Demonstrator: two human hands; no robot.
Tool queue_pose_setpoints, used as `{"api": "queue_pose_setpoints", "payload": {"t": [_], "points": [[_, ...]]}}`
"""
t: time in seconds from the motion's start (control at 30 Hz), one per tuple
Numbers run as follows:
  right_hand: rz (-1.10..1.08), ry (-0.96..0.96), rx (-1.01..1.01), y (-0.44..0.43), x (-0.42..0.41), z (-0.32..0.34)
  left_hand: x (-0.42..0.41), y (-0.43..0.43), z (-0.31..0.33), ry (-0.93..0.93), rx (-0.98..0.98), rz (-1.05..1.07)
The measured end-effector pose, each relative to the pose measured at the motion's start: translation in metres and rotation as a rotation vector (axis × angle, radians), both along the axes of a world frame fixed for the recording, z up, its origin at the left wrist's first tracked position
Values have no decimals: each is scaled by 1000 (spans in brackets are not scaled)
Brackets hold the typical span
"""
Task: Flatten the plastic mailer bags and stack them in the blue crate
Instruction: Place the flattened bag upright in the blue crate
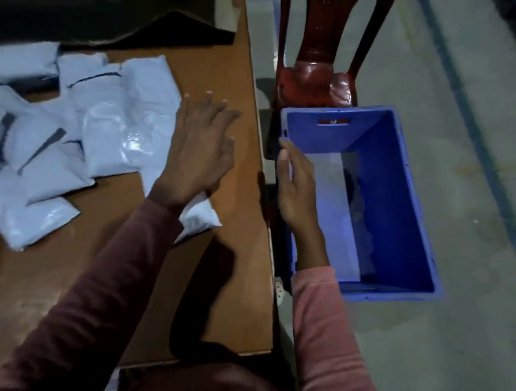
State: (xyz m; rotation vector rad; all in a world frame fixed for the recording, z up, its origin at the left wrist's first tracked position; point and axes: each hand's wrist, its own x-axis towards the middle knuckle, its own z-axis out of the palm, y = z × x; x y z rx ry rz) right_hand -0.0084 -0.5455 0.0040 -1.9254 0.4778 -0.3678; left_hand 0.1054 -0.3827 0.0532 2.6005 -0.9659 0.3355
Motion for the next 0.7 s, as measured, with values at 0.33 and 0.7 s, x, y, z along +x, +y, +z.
{"api": "queue_pose_setpoints", "payload": {"t": [0.33,0.7], "points": [[192,-73,-473,190,16,19,-45,210,-10,21,-104,207],[-167,160,-649,268,-2,11,-58,299,-36,212,-147,-3]]}}
